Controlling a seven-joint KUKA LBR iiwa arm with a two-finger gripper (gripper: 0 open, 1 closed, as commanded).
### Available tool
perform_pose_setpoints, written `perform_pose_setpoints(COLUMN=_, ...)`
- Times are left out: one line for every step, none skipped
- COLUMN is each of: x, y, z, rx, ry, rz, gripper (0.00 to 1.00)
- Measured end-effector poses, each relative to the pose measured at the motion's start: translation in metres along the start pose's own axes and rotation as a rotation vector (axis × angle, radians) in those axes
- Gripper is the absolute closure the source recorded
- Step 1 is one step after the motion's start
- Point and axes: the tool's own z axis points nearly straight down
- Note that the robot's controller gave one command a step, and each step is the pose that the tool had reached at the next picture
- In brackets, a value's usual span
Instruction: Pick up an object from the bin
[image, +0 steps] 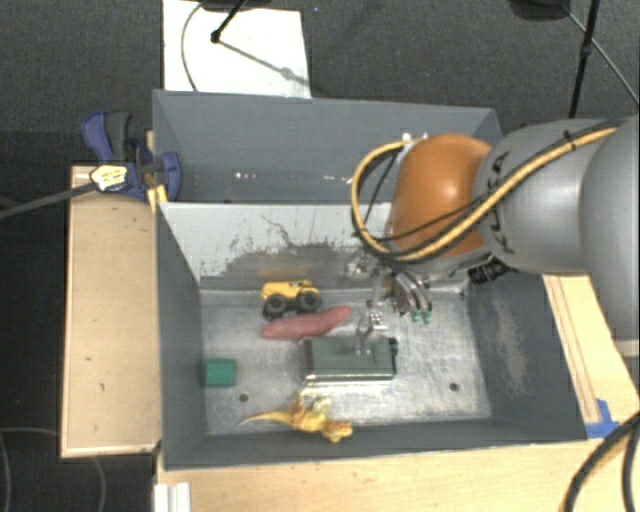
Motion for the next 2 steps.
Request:
perform_pose_setpoints(x=0.0018, y=0.0225, z=0.0397, rx=0.001, ry=0.003, rz=0.318, gripper=0.0)
perform_pose_setpoints(x=0.0006, y=0.0193, z=0.0326, rx=-0.002, ry=-0.01, rz=0.313, gripper=1.0)
